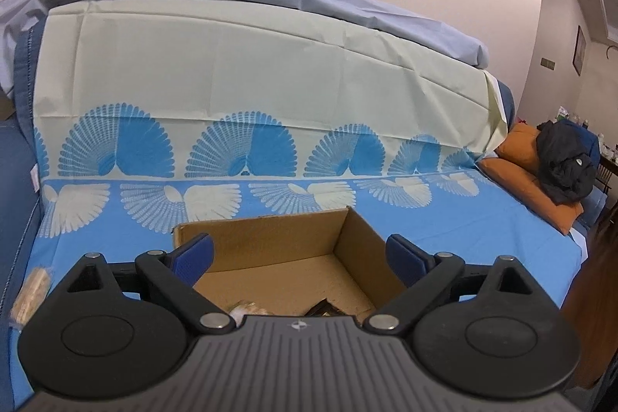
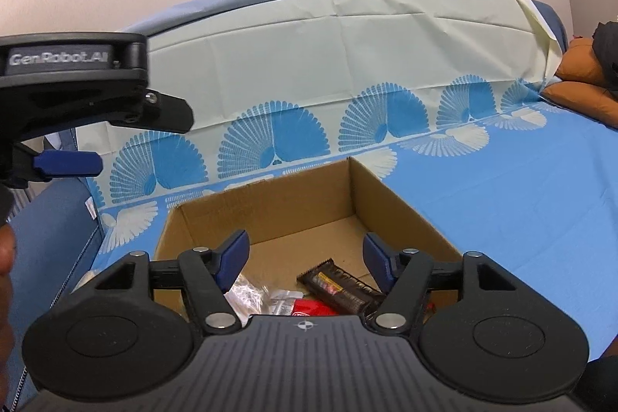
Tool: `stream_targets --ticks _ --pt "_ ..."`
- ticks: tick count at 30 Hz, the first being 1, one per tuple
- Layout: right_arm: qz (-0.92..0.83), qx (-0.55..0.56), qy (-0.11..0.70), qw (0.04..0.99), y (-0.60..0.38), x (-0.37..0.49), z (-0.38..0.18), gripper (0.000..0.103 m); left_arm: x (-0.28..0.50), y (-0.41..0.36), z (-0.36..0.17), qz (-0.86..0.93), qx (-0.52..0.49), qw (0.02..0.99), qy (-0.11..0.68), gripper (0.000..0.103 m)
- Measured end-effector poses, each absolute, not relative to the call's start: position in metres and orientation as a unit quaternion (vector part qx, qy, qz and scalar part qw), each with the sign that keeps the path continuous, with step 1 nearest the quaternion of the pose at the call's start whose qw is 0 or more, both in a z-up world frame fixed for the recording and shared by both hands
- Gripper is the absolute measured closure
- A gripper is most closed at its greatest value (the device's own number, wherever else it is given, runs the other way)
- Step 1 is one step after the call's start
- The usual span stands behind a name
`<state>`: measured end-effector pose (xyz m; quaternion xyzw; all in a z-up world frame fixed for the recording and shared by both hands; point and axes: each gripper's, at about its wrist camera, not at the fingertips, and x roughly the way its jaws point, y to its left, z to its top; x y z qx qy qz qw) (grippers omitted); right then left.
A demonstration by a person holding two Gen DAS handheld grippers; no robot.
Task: Organize snacks
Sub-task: 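Open both grippers to drop the red packet and nut cake bag into the box, then move both open tools back toward the remaining snacks on the bed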
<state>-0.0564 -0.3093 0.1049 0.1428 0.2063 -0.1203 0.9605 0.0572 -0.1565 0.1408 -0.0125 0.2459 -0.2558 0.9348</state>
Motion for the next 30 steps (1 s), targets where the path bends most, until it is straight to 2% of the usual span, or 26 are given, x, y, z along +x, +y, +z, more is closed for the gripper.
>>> stream_targets --ticks 3,6,8,11,12,17,18,21,24,27,30 --pt "-0.118 0.137 0.210 0.961 -0.305 -0.055 0.104 0.036 0.052 -0.143 0.134 -0.253 -0.014 0.935 0.248 0.013" --pt "-0.115 0.127 0.214 0.962 -0.301 -0.055 0.103 0.036 0.050 -0.122 0.120 -0.250 -0.020 0.934 0.256 0.036" --pt "-0.113 0.120 0.215 0.963 -0.299 -0.055 0.102 0.036 0.048 -0.102 0.109 -0.246 -0.023 0.934 0.259 0.058" --pt "-0.110 0.109 0.215 0.964 -0.294 -0.055 0.101 0.036 0.046 -0.066 0.089 -0.230 -0.007 0.939 0.254 0.074" --pt "-0.108 0.106 0.214 0.965 -0.292 -0.054 0.102 0.037 0.047 -0.055 0.083 -0.222 -0.001 0.941 0.254 0.075" --pt "-0.080 0.089 0.210 0.970 -0.280 -0.053 0.102 0.069 0.056 0.011 0.048 -0.164 0.047 0.954 0.247 0.076" --pt "-0.073 0.089 0.210 0.971 -0.278 -0.053 0.102 0.071 0.058 0.023 0.041 -0.150 0.056 0.956 0.245 0.076" --pt "-0.059 0.089 0.209 0.972 -0.272 -0.053 0.102 0.073 0.058 0.056 0.015 -0.115 0.075 0.958 0.251 0.076" --pt "-0.042 0.088 0.211 0.973 -0.264 -0.052 0.102 0.073 0.051 0.082 -0.012 -0.087 0.053 0.949 0.298 0.076" --pt "-0.011 0.079 0.216 0.973 -0.254 -0.051 0.102 0.074 0.044 0.087 -0.004 -0.089 0.042 0.958 0.270 0.076" --pt "0.032 0.084 0.228 0.969 -0.245 -0.048 0.103 0.079 0.047 0.086 -0.007 -0.093 0.052 0.953 0.284 0.076"
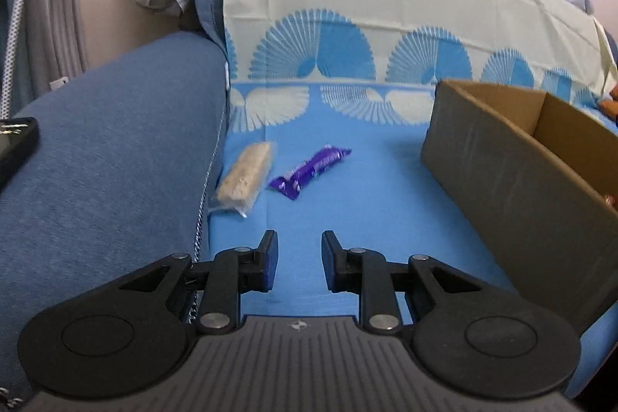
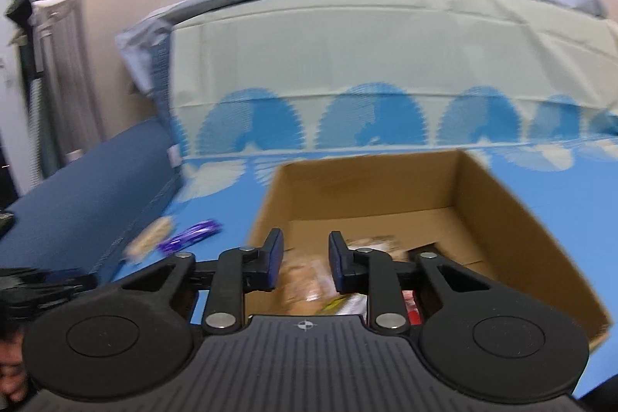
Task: Organize snacks
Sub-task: 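Move both open tools back toward the remaining snacks on the bed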
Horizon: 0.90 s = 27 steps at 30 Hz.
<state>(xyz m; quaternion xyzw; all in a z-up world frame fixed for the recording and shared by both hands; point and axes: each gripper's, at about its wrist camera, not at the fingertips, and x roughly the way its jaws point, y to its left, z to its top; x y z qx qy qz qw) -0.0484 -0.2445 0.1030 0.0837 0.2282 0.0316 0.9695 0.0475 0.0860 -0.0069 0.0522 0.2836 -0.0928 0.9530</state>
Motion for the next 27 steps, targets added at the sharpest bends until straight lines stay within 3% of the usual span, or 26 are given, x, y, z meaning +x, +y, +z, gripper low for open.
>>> stream_targets --ticks 8,18,22,27 --pt "0.121 0.085 0.256 0.955 -0.206 -0.031 0.116 0.084 0.052 0.098 -0.004 -0.077 0.002 0.955 0.285 0.075" --pt "0.177 0.131 0.309 0.925 -0.117 0.080 0.116 0.081 0.054 0.100 -0.003 -0.067 -0.001 0.956 0.284 0.076" --pt "0.141 0.137 0.366 0.910 -0.090 0.138 0.092 0.064 0.052 0.100 -0.003 -0.068 0.002 0.956 0.284 0.076" --pt "0.078 0.136 0.419 0.895 -0.075 0.194 0.056 0.053 0.049 0.101 -0.003 -0.073 0.004 0.956 0.283 0.075"
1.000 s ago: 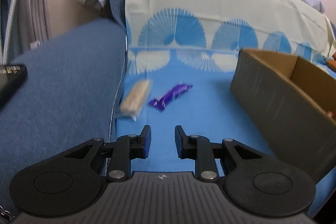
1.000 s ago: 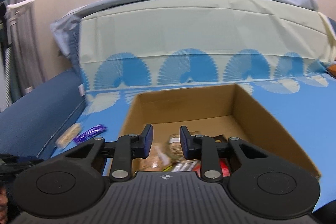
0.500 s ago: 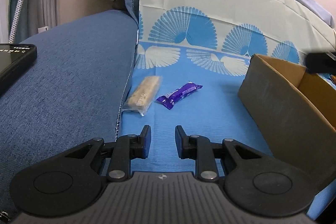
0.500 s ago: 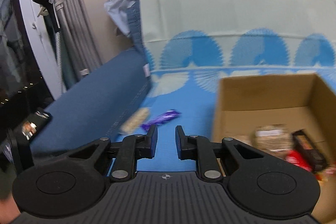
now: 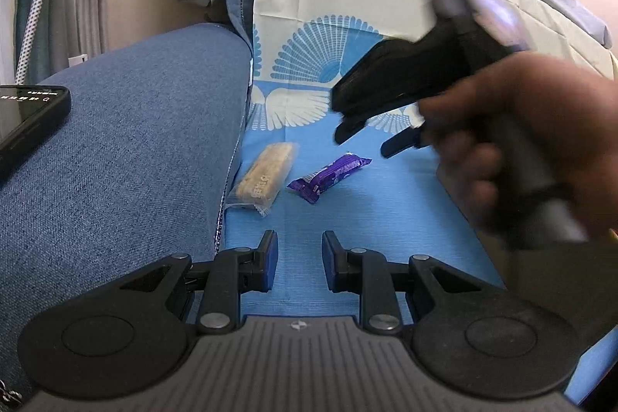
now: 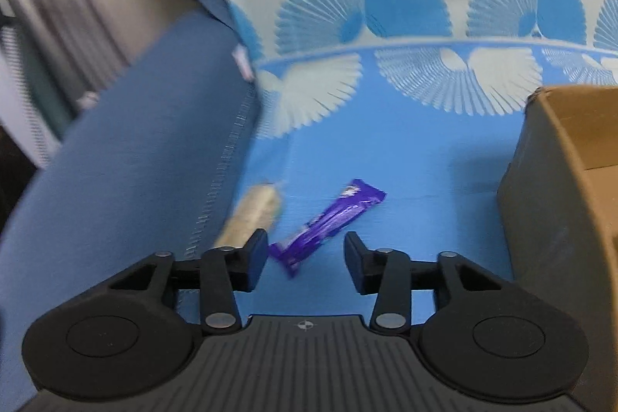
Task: Organize snacks
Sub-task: 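Move both open tools back toward the remaining snacks on the bed, then grasp the purple chocolate bar with the right gripper while the left approaches the peanut bar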
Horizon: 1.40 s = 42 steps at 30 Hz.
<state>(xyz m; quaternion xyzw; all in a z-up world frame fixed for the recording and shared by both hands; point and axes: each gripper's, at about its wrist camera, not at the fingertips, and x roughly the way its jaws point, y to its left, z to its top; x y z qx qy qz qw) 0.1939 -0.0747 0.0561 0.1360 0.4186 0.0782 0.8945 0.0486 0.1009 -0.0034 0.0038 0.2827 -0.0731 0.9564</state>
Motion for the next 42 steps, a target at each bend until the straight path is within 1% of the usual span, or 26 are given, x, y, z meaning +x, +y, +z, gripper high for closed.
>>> stream_targets --ticks 2,4,9,10,12,13,14,15,19,22,27,31,32,36,38,40,41,42 --pt "0.060 0.130 0.434 0.889 -0.069 0.212 0.043 0.045 0.047 0.101 -0.003 -0.075 0.004 0.956 0.282 0.075" --pt "0.048 0.133 0.450 0.882 -0.065 0.227 0.030 0.042 0.047 0.101 -0.003 -0.077 0.004 0.956 0.283 0.075" --pt "0.025 0.125 0.486 0.865 -0.051 0.255 0.005 0.041 0.046 0.102 -0.003 -0.081 0.006 0.956 0.282 0.075" --pt "0.027 0.121 0.489 0.863 -0.048 0.258 0.001 0.043 0.046 0.103 -0.003 -0.082 0.006 0.956 0.283 0.075" --pt "0.029 0.097 0.494 0.864 -0.040 0.264 -0.004 0.055 0.048 0.103 -0.003 -0.082 0.007 0.956 0.283 0.075" --pt "0.028 0.085 0.493 0.865 -0.039 0.264 -0.006 0.076 0.048 0.103 -0.004 -0.082 0.008 0.955 0.284 0.075" --pt "0.029 0.075 0.493 0.866 -0.039 0.262 -0.007 0.085 0.049 0.103 -0.004 -0.081 0.010 0.955 0.285 0.075" --pt "0.030 0.069 0.495 0.866 -0.041 0.259 -0.009 0.086 0.049 0.102 -0.003 -0.079 0.012 0.955 0.286 0.075" --pt "0.044 0.041 0.478 0.876 -0.057 0.236 -0.005 0.087 0.056 0.097 -0.003 -0.061 0.020 0.956 0.286 0.075" --pt "0.043 0.050 0.465 0.883 -0.071 0.207 0.003 0.087 0.069 0.092 -0.005 -0.043 0.019 0.958 0.284 0.069" --pt "0.054 0.047 0.441 0.895 -0.080 0.148 0.021 0.087 0.116 0.084 -0.015 -0.001 0.017 0.954 0.299 0.063" --pt "0.069 0.046 0.436 0.896 -0.087 0.109 0.029 0.087 0.162 0.069 -0.025 0.017 0.058 0.951 0.303 0.048" --pt "0.072 0.044 0.435 0.896 -0.089 0.099 0.031 0.087 0.173 0.065 -0.029 0.023 0.075 0.949 0.305 0.047" --pt "0.090 0.039 0.432 0.897 -0.090 0.065 0.033 0.087 0.210 0.053 -0.042 0.042 0.136 0.936 0.322 0.046" --pt "0.098 0.028 0.428 0.898 -0.089 0.050 0.033 0.087 0.225 0.050 -0.051 0.042 0.168 0.926 0.336 0.044" --pt "0.101 0.025 0.430 0.897 -0.090 0.035 0.031 0.087 0.235 0.052 -0.059 0.038 0.177 0.918 0.351 0.044" --pt "0.106 0.024 0.432 0.895 -0.089 0.029 0.030 0.087 0.236 0.055 -0.061 0.038 0.172 0.919 0.354 0.049" --pt "0.111 0.021 0.433 0.894 -0.088 0.022 0.030 0.087 0.236 0.058 -0.061 0.041 0.170 0.919 0.352 0.055"
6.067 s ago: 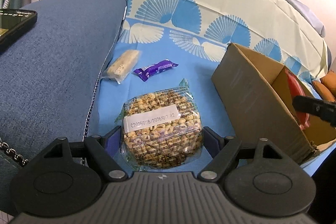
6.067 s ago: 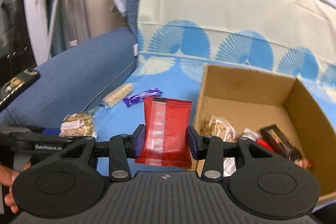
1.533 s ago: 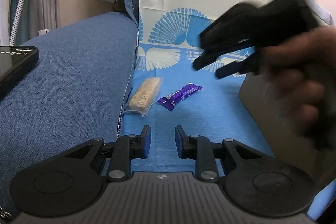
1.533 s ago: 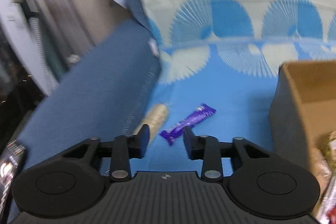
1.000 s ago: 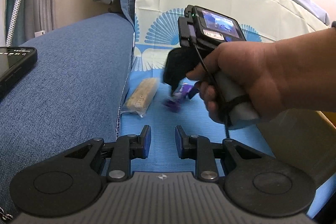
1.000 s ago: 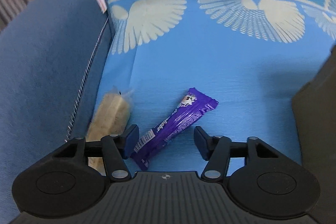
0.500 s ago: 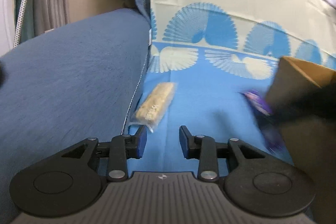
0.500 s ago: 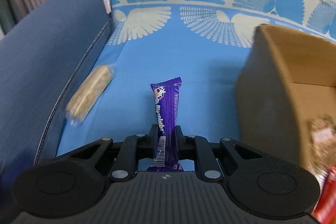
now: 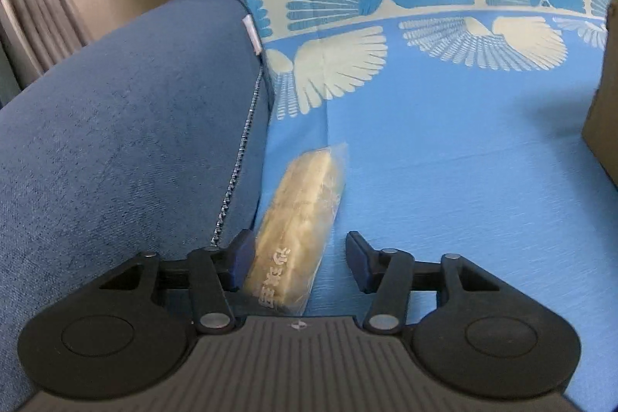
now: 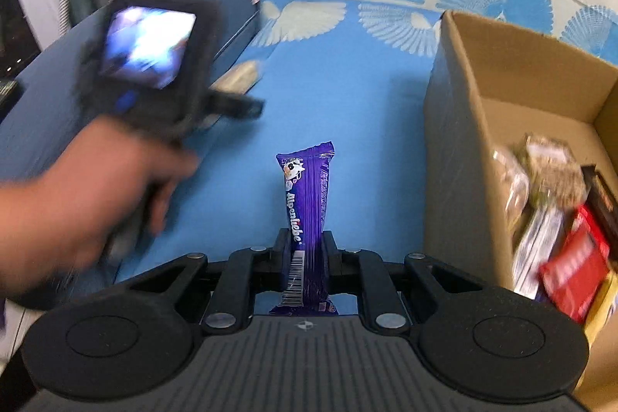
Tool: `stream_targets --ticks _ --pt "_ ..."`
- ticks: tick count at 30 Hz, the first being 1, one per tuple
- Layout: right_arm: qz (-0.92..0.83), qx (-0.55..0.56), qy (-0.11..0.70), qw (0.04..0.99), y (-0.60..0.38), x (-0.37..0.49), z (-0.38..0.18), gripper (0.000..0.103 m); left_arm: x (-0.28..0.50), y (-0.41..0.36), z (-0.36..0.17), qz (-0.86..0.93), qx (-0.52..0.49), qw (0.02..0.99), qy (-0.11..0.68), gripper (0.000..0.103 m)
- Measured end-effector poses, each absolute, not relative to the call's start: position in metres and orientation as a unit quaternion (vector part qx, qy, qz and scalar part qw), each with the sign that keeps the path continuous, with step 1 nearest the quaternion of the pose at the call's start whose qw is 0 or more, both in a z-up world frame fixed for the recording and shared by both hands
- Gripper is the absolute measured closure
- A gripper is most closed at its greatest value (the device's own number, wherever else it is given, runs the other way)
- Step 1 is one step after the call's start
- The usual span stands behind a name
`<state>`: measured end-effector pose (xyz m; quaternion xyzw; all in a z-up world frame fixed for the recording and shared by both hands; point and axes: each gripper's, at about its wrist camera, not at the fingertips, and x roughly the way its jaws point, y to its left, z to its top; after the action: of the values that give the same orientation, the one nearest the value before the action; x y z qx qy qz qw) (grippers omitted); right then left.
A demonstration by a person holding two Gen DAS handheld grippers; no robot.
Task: Organize snacks
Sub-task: 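Grasp the purple chocolate bar with the right gripper while the left approaches the peanut bar, then hold the purple bar in the right gripper while the left reaches for the peanut bar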
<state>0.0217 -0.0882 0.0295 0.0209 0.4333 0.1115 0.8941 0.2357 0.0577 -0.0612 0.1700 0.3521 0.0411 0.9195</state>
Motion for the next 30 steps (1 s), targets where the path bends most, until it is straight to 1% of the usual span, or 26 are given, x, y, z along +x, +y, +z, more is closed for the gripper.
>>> stream_targets --ticks 1,3,4,5,15,17,18,19,20,22,25,30 --pt "0.115 0.019 0.435 0.893 -0.087 0.016 0.029 0.087 0.236 0.060 -0.060 0.046 0.167 0.920 0.351 0.066" --pt "0.125 0.021 0.439 0.889 -0.086 0.008 0.028 0.087 0.232 0.068 -0.054 0.036 0.144 0.925 0.350 0.083" --pt "0.129 0.023 0.441 0.888 -0.086 0.005 0.028 0.087 0.229 0.067 -0.051 0.035 0.146 0.926 0.346 0.102" --pt "0.133 0.023 0.441 0.887 -0.085 0.002 0.028 0.087 0.225 0.067 -0.048 0.034 0.151 0.927 0.343 0.103" --pt "0.150 0.030 0.422 0.894 -0.087 -0.010 0.049 0.087 0.166 0.076 -0.010 0.006 0.138 0.934 0.328 0.103" --pt "0.152 0.028 0.420 0.894 -0.090 -0.016 0.051 0.087 0.162 0.072 -0.008 0.008 0.150 0.935 0.321 0.100" --pt "0.151 0.029 0.419 0.895 -0.091 -0.018 0.051 0.087 0.163 0.070 -0.009 0.012 0.157 0.934 0.320 0.095" --pt "0.150 0.029 0.418 0.895 -0.093 -0.021 0.051 0.087 0.166 0.068 -0.011 0.016 0.163 0.933 0.321 0.082" --pt "0.149 0.027 0.414 0.898 -0.094 -0.023 0.051 0.087 0.170 0.065 -0.014 0.022 0.171 0.931 0.322 0.067" --pt "0.144 0.025 0.406 0.902 -0.097 -0.026 0.048 0.087 0.177 0.059 -0.019 0.031 0.192 0.927 0.319 0.060" --pt "0.142 0.028 0.398 0.906 -0.101 -0.032 0.042 0.087 0.194 0.048 -0.032 0.043 0.227 0.919 0.318 0.047" --pt "0.151 0.039 0.400 0.903 -0.105 -0.030 0.036 0.087 0.223 0.035 -0.056 0.075 0.285 0.901 0.319 0.041"
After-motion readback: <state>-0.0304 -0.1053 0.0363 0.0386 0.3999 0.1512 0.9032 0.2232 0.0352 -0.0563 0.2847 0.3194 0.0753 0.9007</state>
